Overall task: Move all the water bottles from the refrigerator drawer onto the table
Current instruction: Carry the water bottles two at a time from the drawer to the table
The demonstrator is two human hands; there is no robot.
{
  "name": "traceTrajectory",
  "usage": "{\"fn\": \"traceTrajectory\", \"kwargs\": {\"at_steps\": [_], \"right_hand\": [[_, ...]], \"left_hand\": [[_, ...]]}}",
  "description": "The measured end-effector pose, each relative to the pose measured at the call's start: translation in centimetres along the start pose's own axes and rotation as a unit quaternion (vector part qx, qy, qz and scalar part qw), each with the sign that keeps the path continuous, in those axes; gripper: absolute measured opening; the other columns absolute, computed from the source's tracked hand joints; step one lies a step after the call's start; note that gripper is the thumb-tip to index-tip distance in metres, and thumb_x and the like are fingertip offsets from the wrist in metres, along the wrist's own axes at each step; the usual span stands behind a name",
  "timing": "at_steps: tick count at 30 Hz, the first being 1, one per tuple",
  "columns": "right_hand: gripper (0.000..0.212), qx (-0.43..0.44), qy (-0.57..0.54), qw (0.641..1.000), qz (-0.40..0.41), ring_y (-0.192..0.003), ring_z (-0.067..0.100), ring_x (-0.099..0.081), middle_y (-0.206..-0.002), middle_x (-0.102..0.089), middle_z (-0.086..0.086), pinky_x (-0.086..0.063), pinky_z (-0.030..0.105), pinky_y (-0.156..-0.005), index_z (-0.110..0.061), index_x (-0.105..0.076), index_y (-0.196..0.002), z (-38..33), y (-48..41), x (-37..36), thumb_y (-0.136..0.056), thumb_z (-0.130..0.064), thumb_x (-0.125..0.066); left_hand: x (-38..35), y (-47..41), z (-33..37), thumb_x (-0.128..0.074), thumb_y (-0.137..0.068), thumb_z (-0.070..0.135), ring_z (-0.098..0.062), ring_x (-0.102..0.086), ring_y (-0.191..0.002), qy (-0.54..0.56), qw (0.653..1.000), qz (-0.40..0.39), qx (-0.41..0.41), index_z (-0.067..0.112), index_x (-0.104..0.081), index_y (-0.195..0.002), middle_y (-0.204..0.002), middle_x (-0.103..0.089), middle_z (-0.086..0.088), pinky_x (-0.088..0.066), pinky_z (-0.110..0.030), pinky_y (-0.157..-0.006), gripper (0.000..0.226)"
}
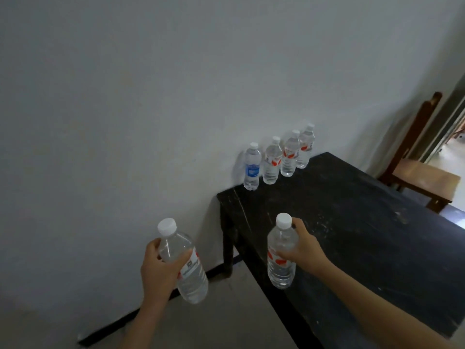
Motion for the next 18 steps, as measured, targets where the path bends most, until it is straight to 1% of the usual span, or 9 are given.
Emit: {"fn": "traceTrajectory", "kwargs": {"at_steps": [2, 4, 6, 8, 10, 11, 15, 18], "right_hand": [[0.073, 0.003, -0.008, 1.0, 0.005, -0.101, 0.015, -0.055, -0.108, -0.051, -0.007, -0.051, 0.033, -0.085, -0.025, -0.031, -0.13, 0.6, -1.6, 1.5, -0.072, -0.024, -0.076], [0.075, 0.004, -0.019, 1.0, 0.006, -0.098, 0.011, -0.053, -0.105, -0.049, -0.011, -0.049, 0.028, -0.081, -0.024, -0.031, -0.13, 1.0, -2.6, 2.5, -0.072, -0.02, -0.077], [0.075, -0.005, -0.027, 0.999, 0.016, -0.096, 0.009, -0.052, -0.101, -0.048, -0.014, -0.047, 0.024, -0.077, -0.024, -0.031, -0.13, 1.9, -3.5, 3.4, -0.071, -0.018, -0.077], [0.075, -0.018, -0.026, 0.999, 0.025, -0.093, 0.008, -0.052, -0.098, -0.048, -0.015, -0.046, 0.021, -0.074, -0.024, -0.032, -0.129, 2.8, -4.3, 4.2, -0.071, -0.017, -0.077], [0.075, -0.036, -0.026, 0.998, 0.033, -0.091, 0.007, -0.052, -0.098, -0.048, -0.015, -0.045, 0.018, -0.071, -0.024, -0.032, -0.129, 3.8, -4.8, 5.0, -0.07, -0.017, -0.078], [0.075, -0.044, -0.026, 0.998, 0.038, -0.091, 0.007, -0.052, -0.099, -0.048, -0.014, -0.046, 0.018, -0.071, -0.024, -0.032, -0.129, 4.3, -4.9, 5.4, -0.07, -0.016, -0.078], [0.076, -0.08, -0.027, 0.994, 0.076, -0.094, 0.012, -0.053, -0.1, -0.049, -0.011, -0.048, 0.027, -0.078, -0.021, -0.03, -0.131, 6.0, -5.7, 6.8, -0.071, -0.014, -0.077], [0.078, -0.107, -0.037, 0.987, 0.113, -0.095, 0.016, -0.054, -0.106, -0.05, -0.005, -0.05, 0.032, -0.081, -0.022, -0.031, -0.131, 6.6, -7.1, 8.0, -0.07, -0.011, -0.077]], "left_hand": [[-1.8, -1.2, 0.2, -0.081, -0.065, 0.01, -0.026, -0.061, -0.089, -0.003, 1.0, 0.009, -0.001, 0.015, -0.052, -0.106, -0.1, -0.062, -0.008, -0.049, -0.037, -0.075, 0.051], [-3.1, -1.8, 0.1, -0.08, -0.065, 0.01, -0.027, -0.061, -0.09, -0.005, 1.0, 0.006, 0.004, 0.013, -0.052, -0.108, -0.102, -0.062, -0.009, -0.048, -0.036, -0.075, 0.051], [-4.5, -2.3, -0.2, -0.081, -0.065, 0.011, -0.027, -0.061, -0.091, -0.016, 1.0, -0.001, 0.011, 0.012, -0.052, -0.109, -0.102, -0.062, -0.009, -0.049, -0.038, -0.077, 0.053], [-6.3, -3.0, -0.2, -0.081, -0.065, 0.012, -0.027, -0.061, -0.091, -0.022, 1.0, -0.016, 0.015, 0.014, -0.052, -0.109, -0.102, -0.063, -0.009, -0.051, -0.042, -0.08, 0.053], [-7.9, -3.6, 0.0, -0.082, -0.065, 0.013, -0.026, -0.061, -0.09, -0.019, 0.999, -0.037, 0.013, 0.018, -0.051, -0.106, -0.1, -0.062, -0.007, -0.051, -0.042, -0.079, 0.052], [-8.7, -3.9, 0.0, -0.081, -0.065, 0.012, -0.026, -0.061, -0.089, -0.016, 0.999, -0.048, 0.009, 0.019, -0.051, -0.105, -0.099, -0.062, -0.006, -0.051, -0.04, -0.078, 0.051], [-12.7, -6.1, 0.9, -0.081, -0.064, 0.009, -0.025, -0.06, -0.092, -0.024, 0.995, -0.097, -0.008, 0.019, -0.049, -0.106, -0.101, -0.061, -0.006, -0.048, -0.036, -0.08, 0.054], [-16.5, -8.2, 1.6, -0.082, -0.063, 0.009, -0.024, -0.058, -0.096, -0.023, 0.99, -0.134, -0.028, 0.016, -0.05, -0.11, -0.105, -0.059, -0.004, -0.049, -0.038, -0.084, 0.058]]}}
Point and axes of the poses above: each hand's wrist, its own y-axis away from the middle knuckle, its own x-axis out of the back of the hand, z = x × y, the point moved 1 cm from there along -y, towards the middle knuckle
